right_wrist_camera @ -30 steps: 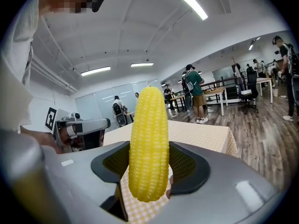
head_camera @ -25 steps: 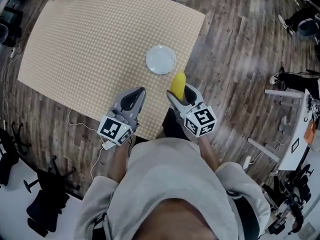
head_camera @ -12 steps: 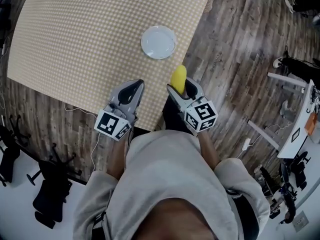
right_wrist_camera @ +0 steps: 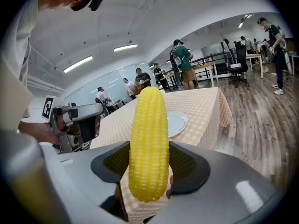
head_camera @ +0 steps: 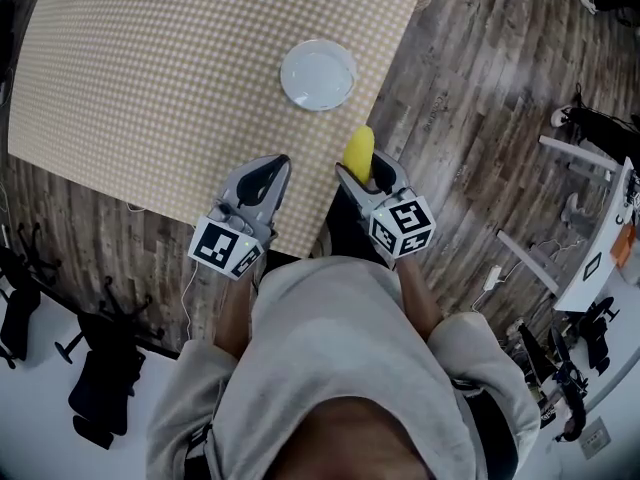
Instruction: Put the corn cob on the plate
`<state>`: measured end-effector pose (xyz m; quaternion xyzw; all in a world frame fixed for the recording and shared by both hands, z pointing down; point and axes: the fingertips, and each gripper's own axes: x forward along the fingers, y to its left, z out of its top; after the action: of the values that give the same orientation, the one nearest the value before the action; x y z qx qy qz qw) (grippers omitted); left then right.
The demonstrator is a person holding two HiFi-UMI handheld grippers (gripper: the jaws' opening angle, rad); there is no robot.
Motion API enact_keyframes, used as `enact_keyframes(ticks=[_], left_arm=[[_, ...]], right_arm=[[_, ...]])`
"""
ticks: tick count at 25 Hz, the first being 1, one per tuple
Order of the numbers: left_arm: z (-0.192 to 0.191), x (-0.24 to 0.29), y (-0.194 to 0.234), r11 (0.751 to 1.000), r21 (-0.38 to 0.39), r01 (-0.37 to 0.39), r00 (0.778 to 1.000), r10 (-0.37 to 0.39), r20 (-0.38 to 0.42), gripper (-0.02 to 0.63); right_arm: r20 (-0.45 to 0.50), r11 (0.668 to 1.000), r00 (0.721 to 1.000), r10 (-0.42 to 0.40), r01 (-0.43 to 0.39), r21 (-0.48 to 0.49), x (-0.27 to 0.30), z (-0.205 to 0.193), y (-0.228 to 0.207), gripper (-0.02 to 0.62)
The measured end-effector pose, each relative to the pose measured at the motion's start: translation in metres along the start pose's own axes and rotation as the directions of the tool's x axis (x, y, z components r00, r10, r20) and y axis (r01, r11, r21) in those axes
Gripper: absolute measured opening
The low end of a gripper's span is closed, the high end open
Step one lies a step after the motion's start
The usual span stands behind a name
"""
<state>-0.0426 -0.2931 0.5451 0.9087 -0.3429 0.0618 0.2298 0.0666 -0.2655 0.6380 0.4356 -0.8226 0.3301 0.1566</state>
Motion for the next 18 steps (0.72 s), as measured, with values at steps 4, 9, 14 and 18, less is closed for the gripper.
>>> enact_keyframes(ticks=[4, 9, 14, 18], left_arm=[[-0.001, 0.001, 0.003, 1.0, -0.008, -0.006, 1.0, 0.006, -0.002, 0.006], [-0.001, -0.004, 0.008, 1.0, -0.013, -0.019, 1.0, 0.019, 0.0, 0.008], [0.0, -0.006, 0.013, 0.999, -0.018, -0.038, 0.999, 0.038, 0.002, 0.008], [0.0, -0.009, 0.017, 0.998, -0.024, -0.049, 0.999, 0.05, 0.003, 0.008]], right_arm=[[-0.008, 0.999, 1.0, -0.007, 0.006, -0.036, 0.016, 0.005, -0.009, 0.253], [0.018, 0.998, 1.0, 0.002, 0.0, -0.07, 0.045, 0.025, -0.013, 0.252], [0.03, 0.991, 0.999, 0.012, -0.008, -0.131, 0.079, 0.05, -0.025, 0.252], [0.009, 0.983, 1.0, 0.008, -0.006, -0.184, 0.1, 0.062, -0.038, 0.253]])
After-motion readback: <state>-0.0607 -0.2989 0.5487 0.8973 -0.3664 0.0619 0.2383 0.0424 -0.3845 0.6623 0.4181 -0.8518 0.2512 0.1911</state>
